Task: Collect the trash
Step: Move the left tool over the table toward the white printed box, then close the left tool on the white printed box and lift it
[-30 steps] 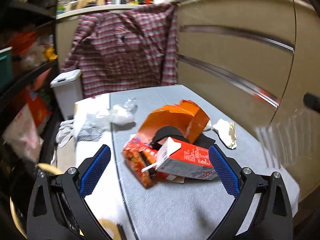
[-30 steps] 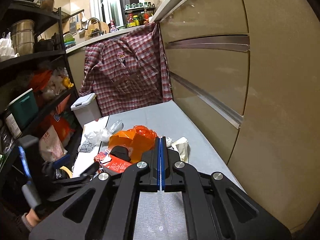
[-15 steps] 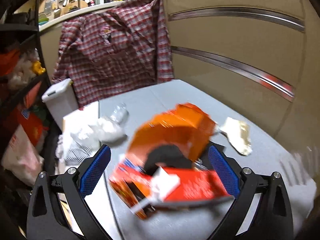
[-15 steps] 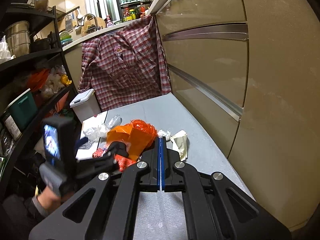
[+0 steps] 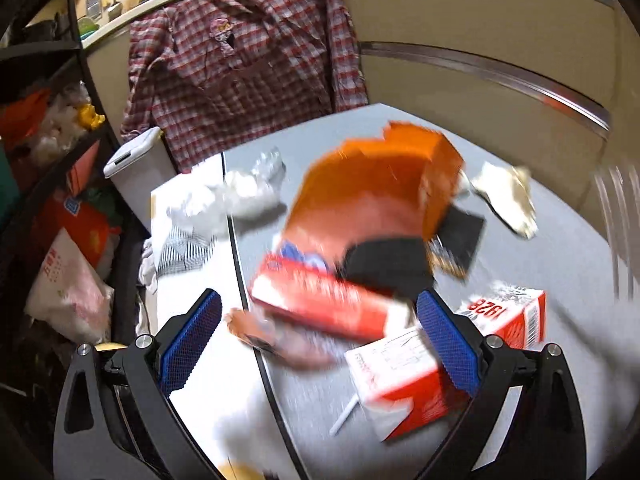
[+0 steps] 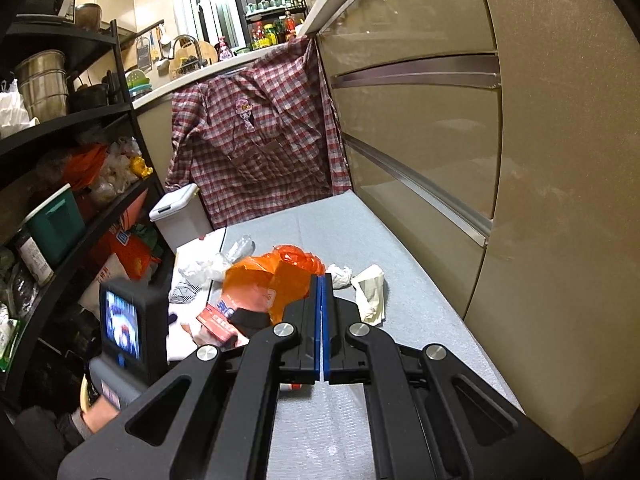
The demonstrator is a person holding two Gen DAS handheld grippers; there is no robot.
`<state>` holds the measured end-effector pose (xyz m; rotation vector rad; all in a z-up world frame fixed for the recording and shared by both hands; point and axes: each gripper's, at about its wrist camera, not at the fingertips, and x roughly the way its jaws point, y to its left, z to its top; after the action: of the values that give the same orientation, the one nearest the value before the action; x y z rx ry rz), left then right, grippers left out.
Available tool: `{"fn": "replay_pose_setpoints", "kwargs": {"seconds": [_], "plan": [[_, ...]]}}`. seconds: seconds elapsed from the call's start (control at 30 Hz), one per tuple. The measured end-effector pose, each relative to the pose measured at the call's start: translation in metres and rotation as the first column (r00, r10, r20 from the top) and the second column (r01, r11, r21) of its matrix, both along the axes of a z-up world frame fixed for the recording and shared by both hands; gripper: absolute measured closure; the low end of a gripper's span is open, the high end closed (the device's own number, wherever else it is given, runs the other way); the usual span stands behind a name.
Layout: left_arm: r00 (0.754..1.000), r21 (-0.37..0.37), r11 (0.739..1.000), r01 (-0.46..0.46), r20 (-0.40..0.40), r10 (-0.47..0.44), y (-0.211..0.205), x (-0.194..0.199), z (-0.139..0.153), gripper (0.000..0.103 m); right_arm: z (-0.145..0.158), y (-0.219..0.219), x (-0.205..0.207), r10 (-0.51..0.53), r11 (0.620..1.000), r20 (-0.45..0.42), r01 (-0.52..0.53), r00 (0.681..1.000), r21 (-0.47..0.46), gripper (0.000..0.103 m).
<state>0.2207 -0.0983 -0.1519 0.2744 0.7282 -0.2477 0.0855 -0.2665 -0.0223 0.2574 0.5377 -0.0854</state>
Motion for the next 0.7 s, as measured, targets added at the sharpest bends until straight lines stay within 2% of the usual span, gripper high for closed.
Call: {"fn": "replay_pose_setpoints", "kwargs": {"seconds": [0.17, 0.23, 0.33, 0.53, 0.7], "plan": [[0.997, -0.034, 0.996, 0.078, -0.007, -0.079, 0.0, -0.038, -0.001, 0.008, 0.004, 0.001, -0.005, 0.001, 1.0, 0.015, -0.001, 1.0, 0.01, 0.102], [0.992, -0.071, 0.989, 0.126, -0.014, -0.128, 0.0, -0.048, 0.003, 0.008, 0.005, 0.0, -0.007, 0.0, 1.0, 0.019, 0.0, 1.0, 0.018, 0.102], [0.978, -0.078, 0.976, 0.205, -0.017, -0.207, -0.007, -0.058, 0.004, 0.008, 0.005, 0.001, -0.009, 0.0, 1.0, 0.023, 0.0, 1.0, 0.016, 0.102], [0.946, -0.027, 0.949, 0.315, -0.074, -0.317, -0.021, -0.05, -0.007, 0.008, 0.003, -0.001, -0.01, -0.006, 1.0, 0.006, 0.006, 1.0, 0.013, 0.102], [0.917, -0.026, 0.923, 0.384, -0.101, -0.385, -0.025, -0.041, -0.012, 0.008, -0.003, -0.001, -0.003, -0.01, 1.0, -0.015, 0.01, 1.0, 0.004, 0.102]]}}
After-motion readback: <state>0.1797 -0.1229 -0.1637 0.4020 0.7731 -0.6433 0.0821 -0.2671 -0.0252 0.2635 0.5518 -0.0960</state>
